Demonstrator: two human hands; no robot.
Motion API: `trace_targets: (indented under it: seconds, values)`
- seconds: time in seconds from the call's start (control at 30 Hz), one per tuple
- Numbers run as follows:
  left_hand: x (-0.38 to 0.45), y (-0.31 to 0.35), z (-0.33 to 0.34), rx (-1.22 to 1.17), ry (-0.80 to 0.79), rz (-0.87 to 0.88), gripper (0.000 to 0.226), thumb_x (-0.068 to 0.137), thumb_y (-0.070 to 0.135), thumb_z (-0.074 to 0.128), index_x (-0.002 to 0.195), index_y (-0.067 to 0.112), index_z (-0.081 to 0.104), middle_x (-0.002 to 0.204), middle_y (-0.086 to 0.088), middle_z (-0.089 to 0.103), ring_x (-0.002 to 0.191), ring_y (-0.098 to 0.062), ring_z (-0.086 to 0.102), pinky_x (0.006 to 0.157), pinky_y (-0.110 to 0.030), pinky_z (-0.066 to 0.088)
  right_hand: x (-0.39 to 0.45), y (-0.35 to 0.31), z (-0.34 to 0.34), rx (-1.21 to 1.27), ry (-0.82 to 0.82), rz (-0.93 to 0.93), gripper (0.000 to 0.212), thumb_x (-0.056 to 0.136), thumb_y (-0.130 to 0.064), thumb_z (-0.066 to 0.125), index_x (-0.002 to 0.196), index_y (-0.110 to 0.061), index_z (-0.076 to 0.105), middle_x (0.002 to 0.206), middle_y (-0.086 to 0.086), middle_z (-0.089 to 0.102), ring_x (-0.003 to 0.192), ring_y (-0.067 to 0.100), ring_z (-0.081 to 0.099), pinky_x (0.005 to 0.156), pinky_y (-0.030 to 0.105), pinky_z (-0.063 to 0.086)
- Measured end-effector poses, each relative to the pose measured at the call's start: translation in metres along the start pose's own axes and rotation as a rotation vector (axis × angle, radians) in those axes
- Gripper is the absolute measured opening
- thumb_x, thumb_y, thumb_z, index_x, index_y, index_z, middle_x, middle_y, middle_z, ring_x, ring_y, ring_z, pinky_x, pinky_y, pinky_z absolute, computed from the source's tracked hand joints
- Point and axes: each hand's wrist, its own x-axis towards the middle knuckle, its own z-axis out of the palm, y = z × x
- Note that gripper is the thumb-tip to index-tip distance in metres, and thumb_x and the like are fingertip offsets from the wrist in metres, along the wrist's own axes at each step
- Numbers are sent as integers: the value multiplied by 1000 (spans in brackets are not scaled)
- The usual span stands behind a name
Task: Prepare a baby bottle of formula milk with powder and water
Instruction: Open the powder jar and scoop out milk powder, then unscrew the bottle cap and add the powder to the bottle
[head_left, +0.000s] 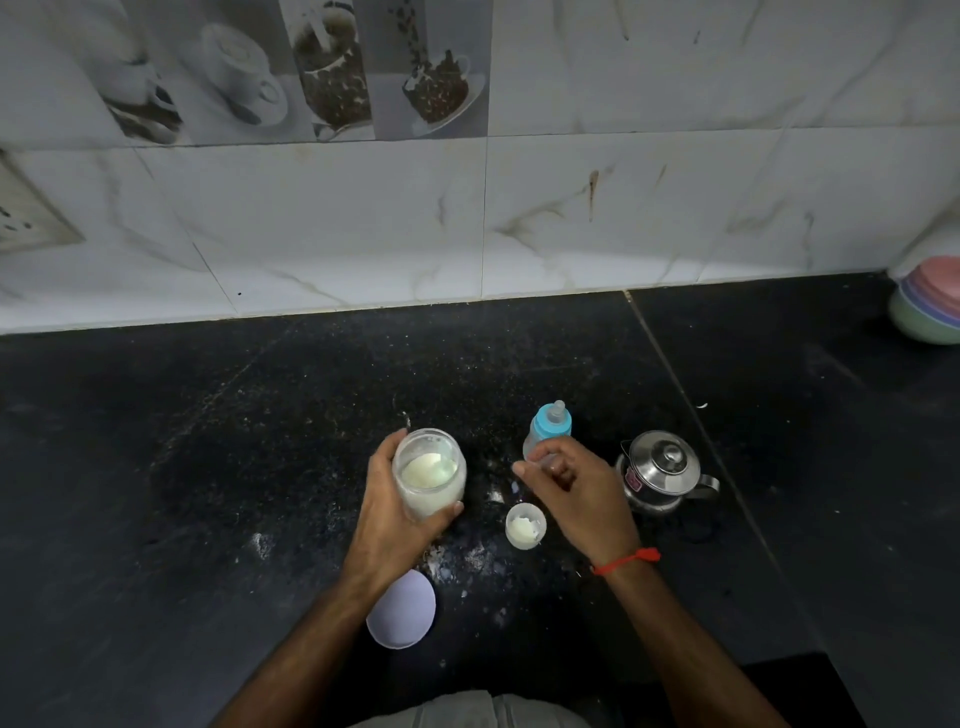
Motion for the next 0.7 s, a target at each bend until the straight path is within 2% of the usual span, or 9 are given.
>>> trace_targets:
  seconds: [0.1, 0.2, 0.27, 0.33, 0.4, 0.47, 0.53, 0.6, 0.7]
  values:
    - [3, -9, 1, -6, 26, -25, 114, 62, 26, 100, 150, 36, 28, 150, 1, 43, 137, -13, 49, 112, -29, 44, -17, 26, -5, -159, -201, 37, 74, 70, -65, 77, 135, -35, 57, 112, -13, 54, 100, -3, 49, 89, 17, 41]
    - [3, -16, 4, 19, 35, -14, 111, 61, 28, 101, 148, 36, 32, 146, 2, 40, 138, -15, 47, 115, -34, 44, -30, 52, 2, -476, -392, 36, 107, 72, -64, 79, 159, -40, 21, 146, -13, 29, 130, 12, 31, 110, 29, 31]
    - [2, -17, 6, 16, 32, -4, 111, 61, 29, 101, 148, 35, 32, 147, 2, 39, 138, -15, 45, 117, -39, 44, -33, 64, 10, -541, -416, 31, 101, 79, -58, 77, 159, -41, 17, 156, -11, 25, 140, 17, 27, 114, 34, 28]
    - [1, -17, 5, 5, 16, -29, 123, 57, 33, 102, 154, 30, 26, 152, 0, 32, 142, -14, 38, 120, -42, 40, -34, 71, 16, -532, -373, 43, 84, 85, -49, 75, 155, -39, 29, 155, -12, 35, 142, 18, 31, 110, 33, 29]
    - [-3, -15, 3, 41, 27, -52, 144, 48, 50, 100, 161, 24, 15, 160, -3, 19, 149, -17, 25, 124, -44, 31, -33, 76, 19, -488, -296, 52, 66, 87, -42, 75, 146, -36, 45, 144, -13, 51, 136, 19, 41, 100, 28, 28]
    - [-10, -8, 0, 159, 109, 13, 148, 48, 73, 90, 163, 22, 11, 165, -3, 12, 154, -25, 13, 124, -50, 24, -32, 80, 19, -453, -236, 58, 59, 87, -40, 76, 140, -35, 52, 137, -13, 57, 130, 18, 46, 97, 27, 29]
    - [-16, 9, -2, 229, 214, 161, 130, 59, 76, 79, 161, 20, 19, 165, -6, 16, 155, -25, 14, 122, -57, 27, -32, 83, 19, -459, -203, 48, 59, 86, -42, 77, 139, -34, 53, 136, -13, 58, 127, 17, 47, 98, 28, 30]
    - [-19, 36, 4, 222, 255, 323, 104, 74, 66, 75, 156, 20, 31, 162, -5, 25, 152, -16, 18, 120, -55, 32, -31, 85, 17, -494, -205, 44, 59, 87, -44, 75, 140, -35, 52, 137, -13, 57, 128, 17, 45, 98, 29, 29]
    - [-8, 79, 25, 140, 123, 493, 68, 92, 41, 70, 151, 21, 43, 157, 4, 36, 149, -10, 30, 119, -44, 36, -31, 85, 16, -505, -233, 58, 61, 88, -45, 73, 143, -36, 48, 141, -12, 54, 131, 18, 43, 98, 30, 28]
